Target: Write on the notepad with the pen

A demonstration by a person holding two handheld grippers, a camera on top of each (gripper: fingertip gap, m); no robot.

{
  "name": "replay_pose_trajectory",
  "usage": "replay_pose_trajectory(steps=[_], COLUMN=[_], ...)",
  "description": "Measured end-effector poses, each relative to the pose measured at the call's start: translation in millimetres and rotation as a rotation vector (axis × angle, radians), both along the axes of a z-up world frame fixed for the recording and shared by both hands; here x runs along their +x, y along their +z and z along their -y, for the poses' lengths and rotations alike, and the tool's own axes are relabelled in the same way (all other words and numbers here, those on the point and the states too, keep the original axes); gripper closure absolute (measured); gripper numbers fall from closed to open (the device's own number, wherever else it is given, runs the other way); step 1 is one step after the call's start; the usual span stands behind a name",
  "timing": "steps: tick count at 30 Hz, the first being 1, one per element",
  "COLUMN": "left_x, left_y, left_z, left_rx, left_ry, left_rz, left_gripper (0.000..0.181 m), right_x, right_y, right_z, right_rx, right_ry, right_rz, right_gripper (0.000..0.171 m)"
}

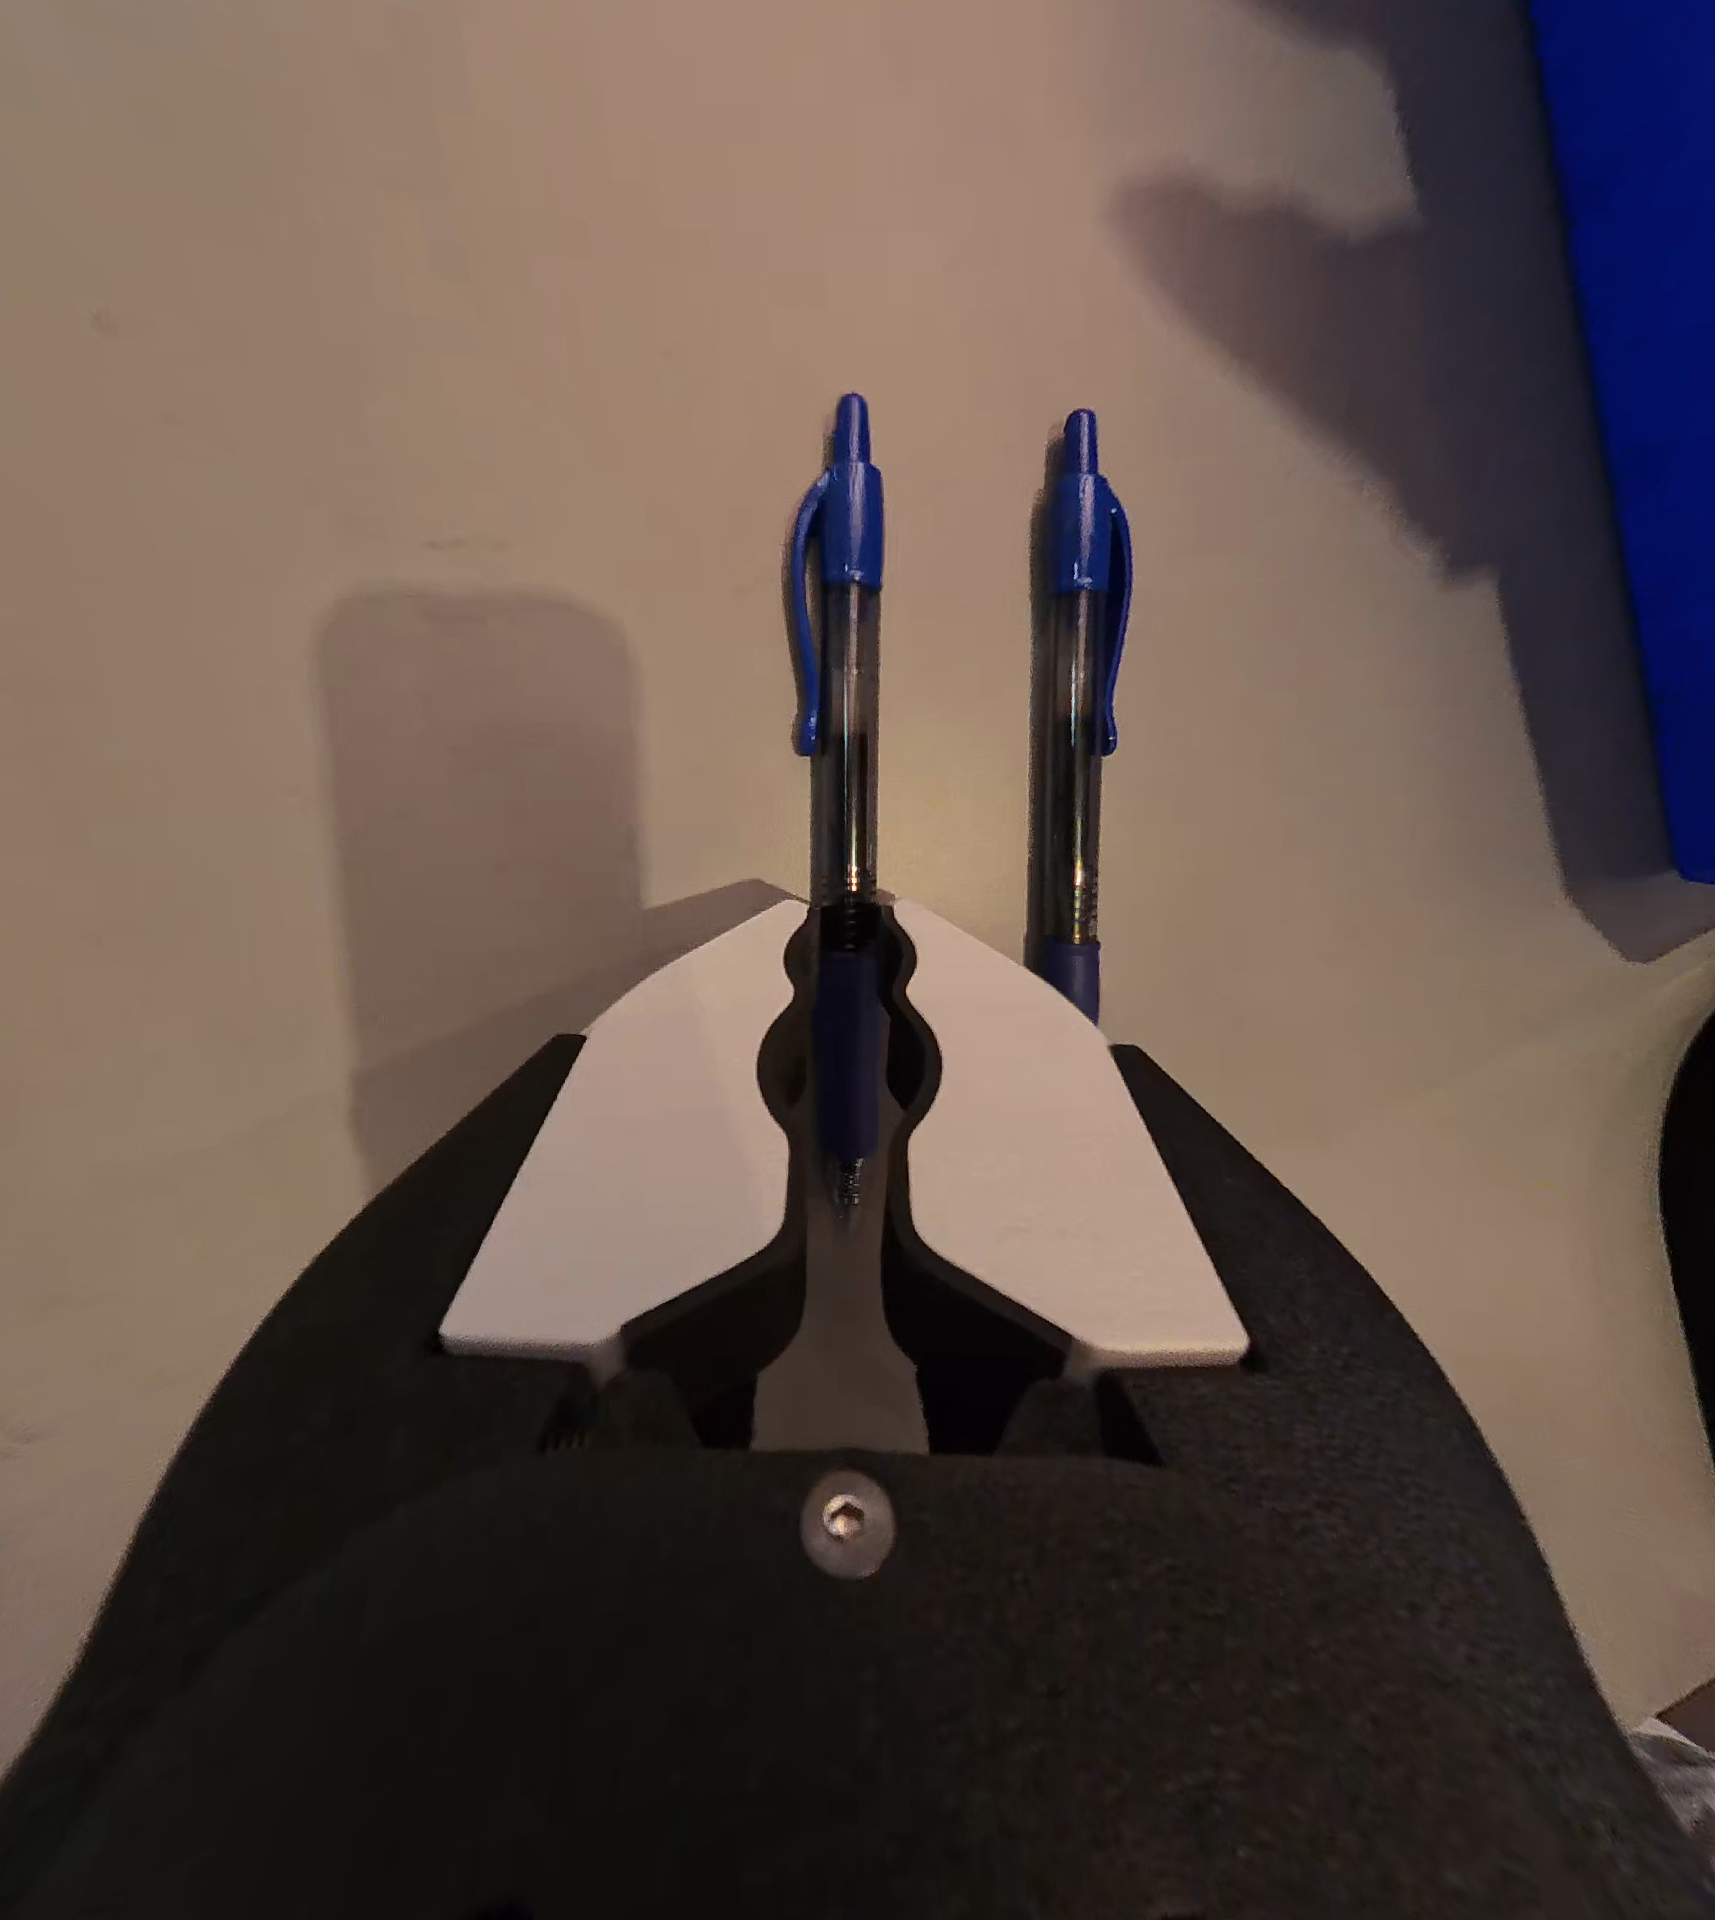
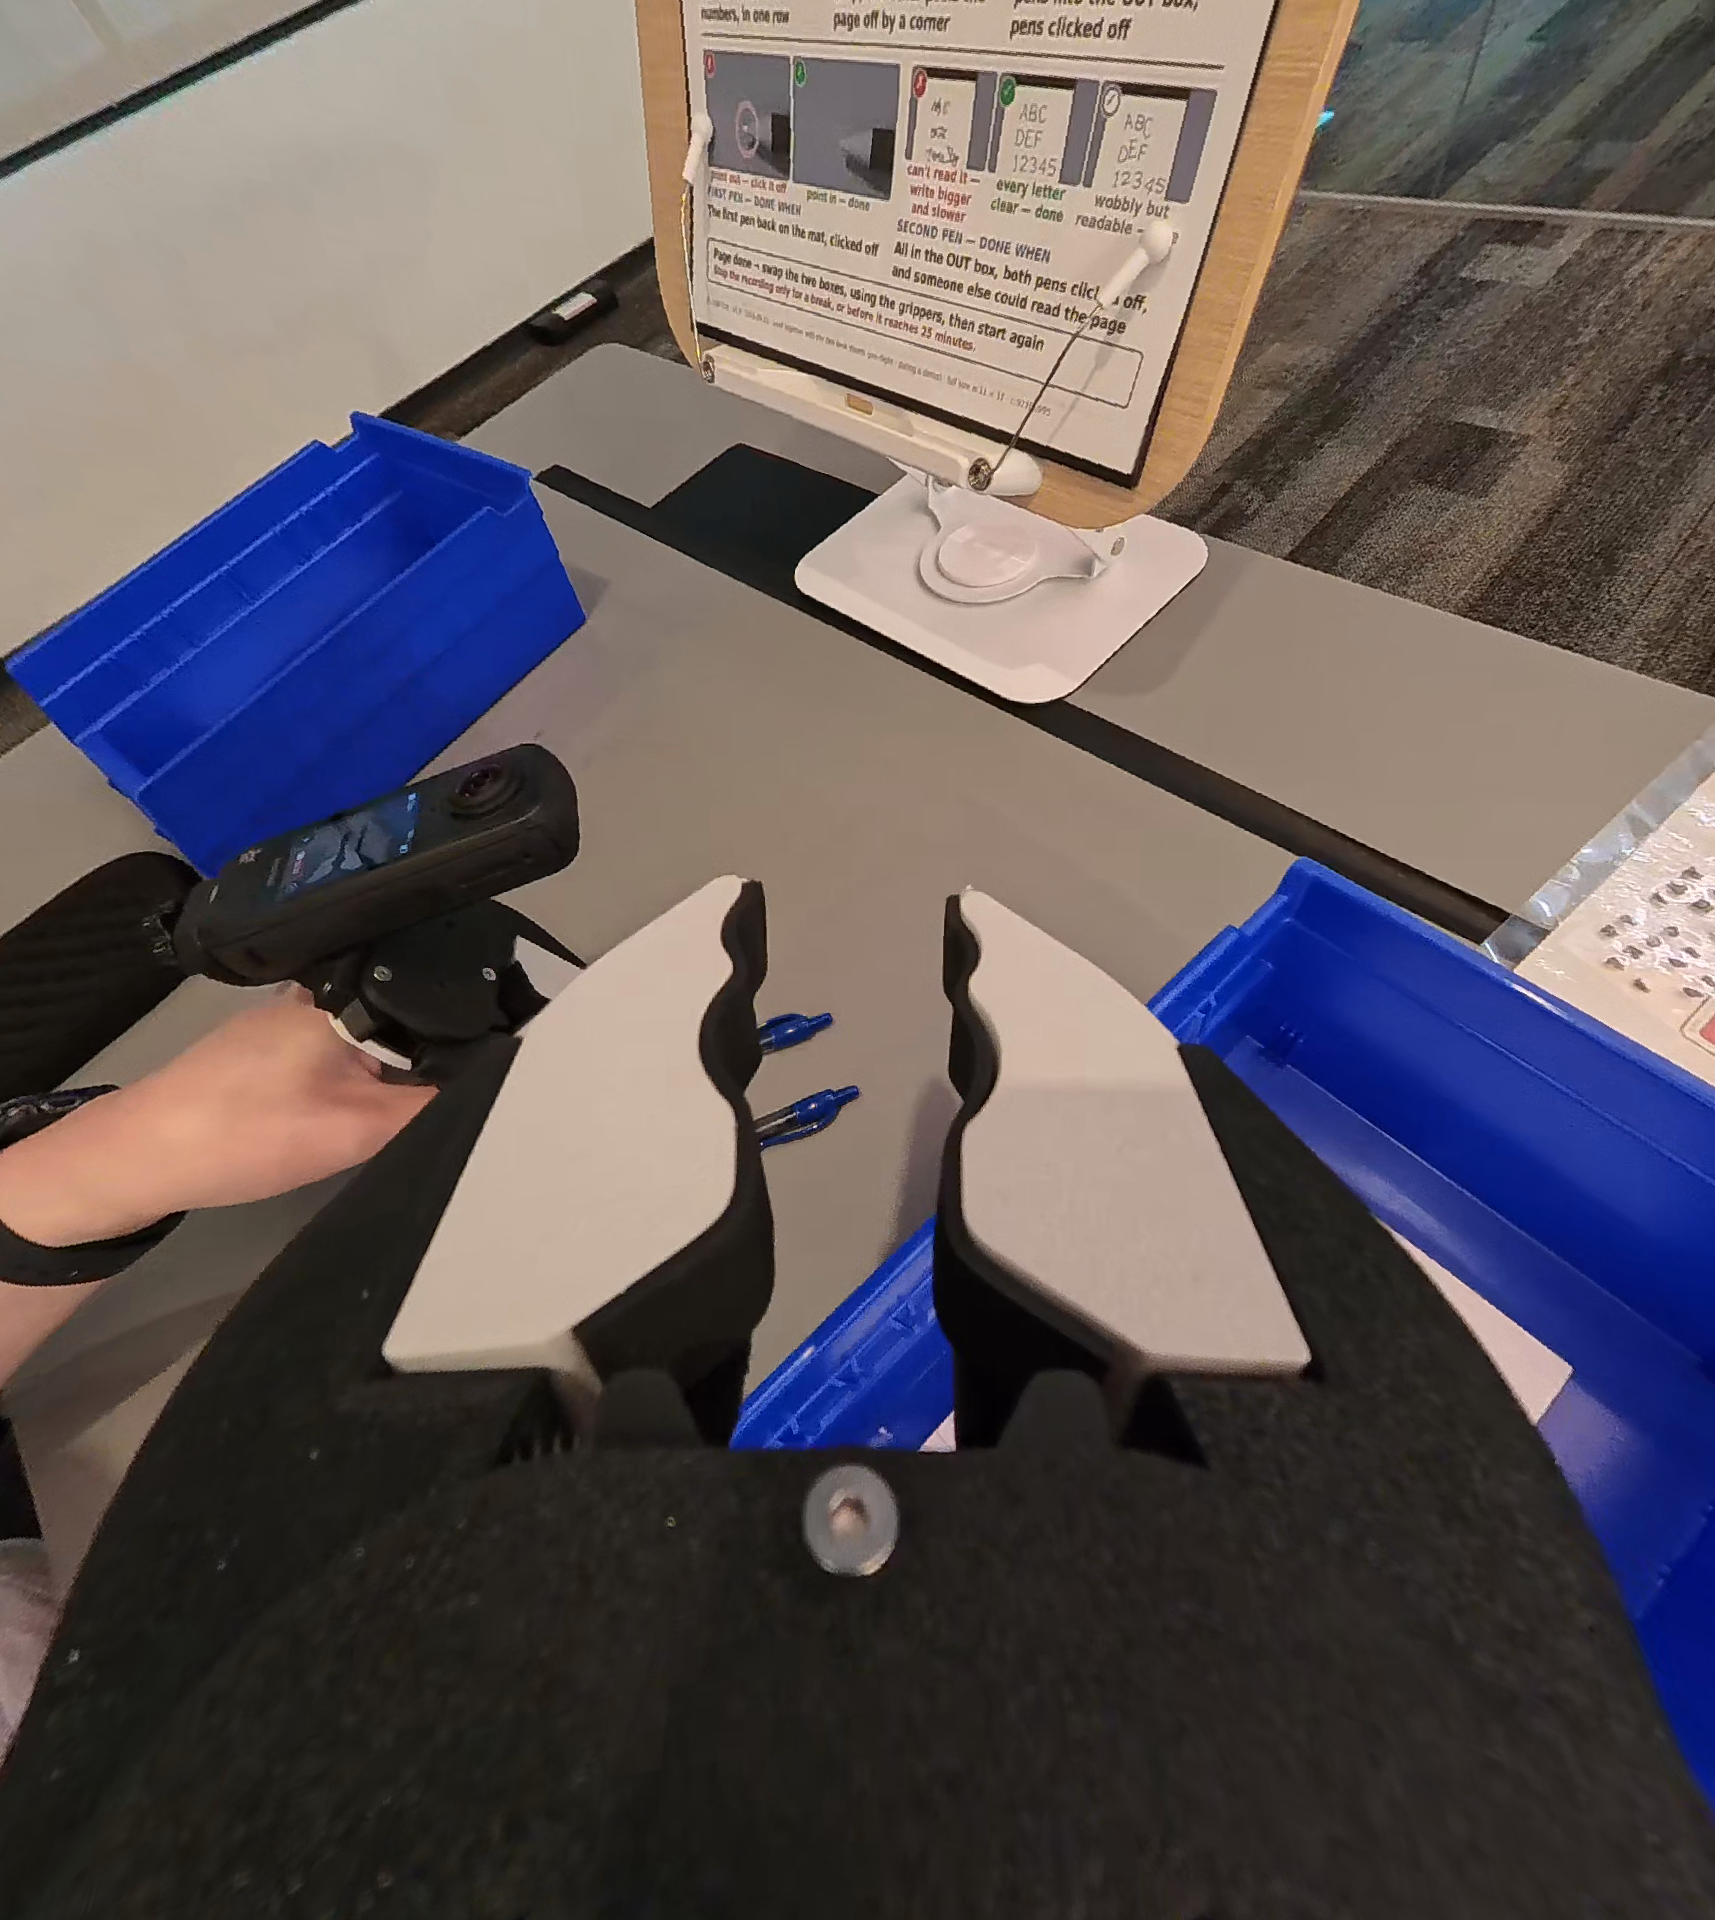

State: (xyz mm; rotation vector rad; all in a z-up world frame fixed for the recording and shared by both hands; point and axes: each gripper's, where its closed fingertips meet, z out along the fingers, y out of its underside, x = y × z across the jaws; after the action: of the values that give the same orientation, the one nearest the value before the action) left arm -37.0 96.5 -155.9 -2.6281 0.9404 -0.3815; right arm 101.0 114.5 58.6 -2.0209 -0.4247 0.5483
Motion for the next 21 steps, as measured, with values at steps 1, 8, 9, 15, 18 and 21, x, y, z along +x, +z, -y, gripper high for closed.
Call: replay_pose_trajectory(steps=[1, 8, 9, 15, 18, 21], left_x=[0, 3, 3, -51, -146, -262], left_y=[0, 22, 34, 172, 228, 247], left_z=[0, 0, -1, -19, -50, -93], left_rx=[0.002, 0.089, 0.125, 0.530, 0.713, 0.725], left_ry=[0.001, -0.013, -0.013, 0.004, 0.122, 0.260], left_rz=[0.001, 0.043, 0.064, 0.059, -0.112, -0.344], left_gripper=[0.172, 0.144, 0.144, 0.136, 0.115, 0.109], right_x=[2, 18, 20, 21, 19, 13], right_y=[0, 0, 1, -4, -6, -6], right_z=[0, 1, 0, -1, -1, -3], right_rx=[-0.001, 0.000, 0.002, -0.007, -0.012, -0.013], right_ry=[-0.002, -0.046, -0.053, -0.069, -0.073, -0.064], right_rz=[-0.006, -0.035, -0.035, -0.008, 0.002, 0.008], right_gripper=[0.139, 0.139, 0.139, 0.139, 0.139, 0.139])
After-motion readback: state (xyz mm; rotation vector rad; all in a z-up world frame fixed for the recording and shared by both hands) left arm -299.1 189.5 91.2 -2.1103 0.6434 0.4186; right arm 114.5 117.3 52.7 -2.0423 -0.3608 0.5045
